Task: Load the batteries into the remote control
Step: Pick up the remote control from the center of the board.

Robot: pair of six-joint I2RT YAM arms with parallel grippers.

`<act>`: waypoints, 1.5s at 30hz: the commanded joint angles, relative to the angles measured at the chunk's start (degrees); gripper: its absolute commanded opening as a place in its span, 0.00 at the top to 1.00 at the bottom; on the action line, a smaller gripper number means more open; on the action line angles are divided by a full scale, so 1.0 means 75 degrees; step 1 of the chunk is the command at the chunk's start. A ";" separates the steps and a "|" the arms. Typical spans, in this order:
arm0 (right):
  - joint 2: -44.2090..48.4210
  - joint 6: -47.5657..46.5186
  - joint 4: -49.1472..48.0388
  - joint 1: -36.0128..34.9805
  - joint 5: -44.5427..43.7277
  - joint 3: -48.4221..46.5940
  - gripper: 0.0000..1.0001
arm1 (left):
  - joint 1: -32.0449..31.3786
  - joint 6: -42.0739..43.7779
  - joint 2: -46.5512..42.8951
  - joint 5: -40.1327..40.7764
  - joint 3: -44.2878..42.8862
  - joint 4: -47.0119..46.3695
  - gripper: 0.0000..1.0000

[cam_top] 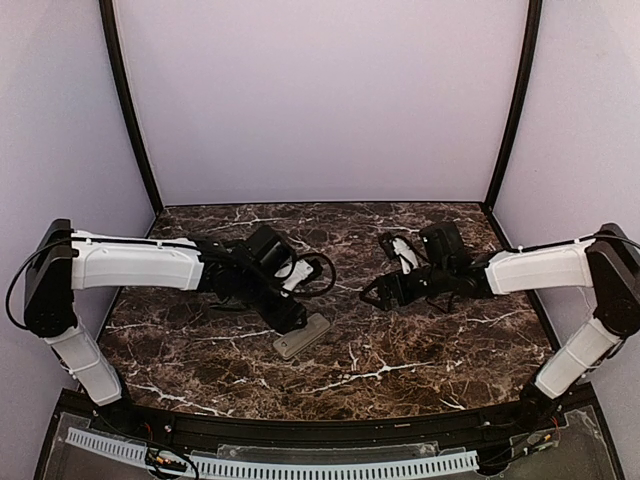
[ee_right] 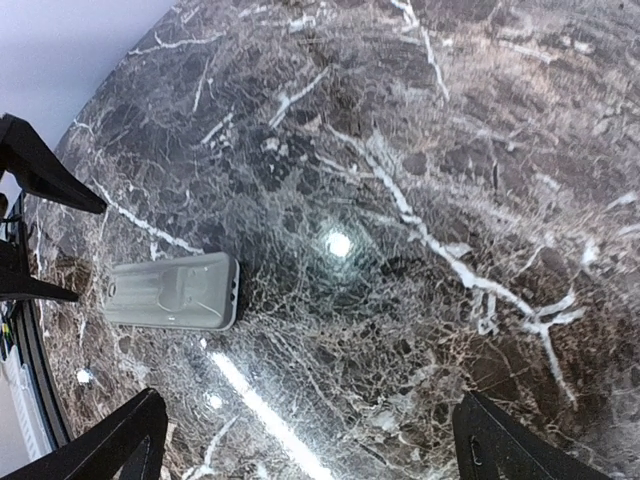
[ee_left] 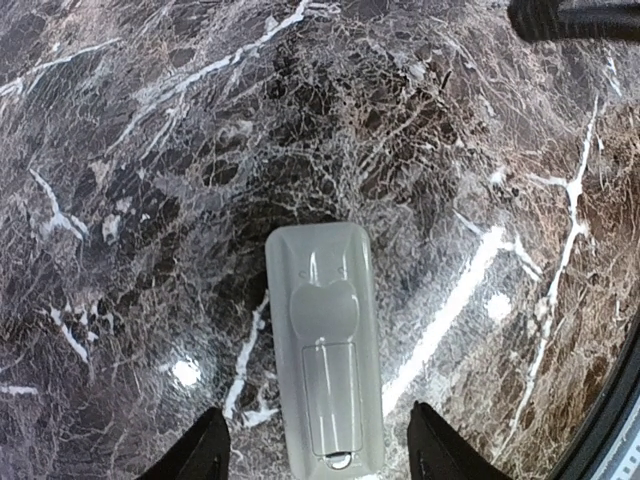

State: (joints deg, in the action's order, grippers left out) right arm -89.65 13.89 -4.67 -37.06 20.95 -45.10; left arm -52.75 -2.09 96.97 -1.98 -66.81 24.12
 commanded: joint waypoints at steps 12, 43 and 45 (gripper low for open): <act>0.2308 0.0529 -0.1285 0.0282 -0.0520 0.0898 0.01 | 0.0012 0.0153 0.0143 -0.0604 0.1186 -0.0057 0.35; 0.3181 -0.0452 -0.0836 0.0388 0.0993 0.0155 0.01 | -0.0037 -0.0316 -0.0526 -0.1378 0.0115 -0.1120 0.74; 0.3386 -0.0589 -0.0883 0.0427 0.1126 0.0072 0.01 | 0.0186 -0.0399 -0.1008 -0.2041 0.0285 -0.1719 0.75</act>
State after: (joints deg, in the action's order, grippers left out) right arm -67.46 12.73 -10.55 -34.68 24.71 -42.19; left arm -53.60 -3.73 98.26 -8.47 -63.72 20.23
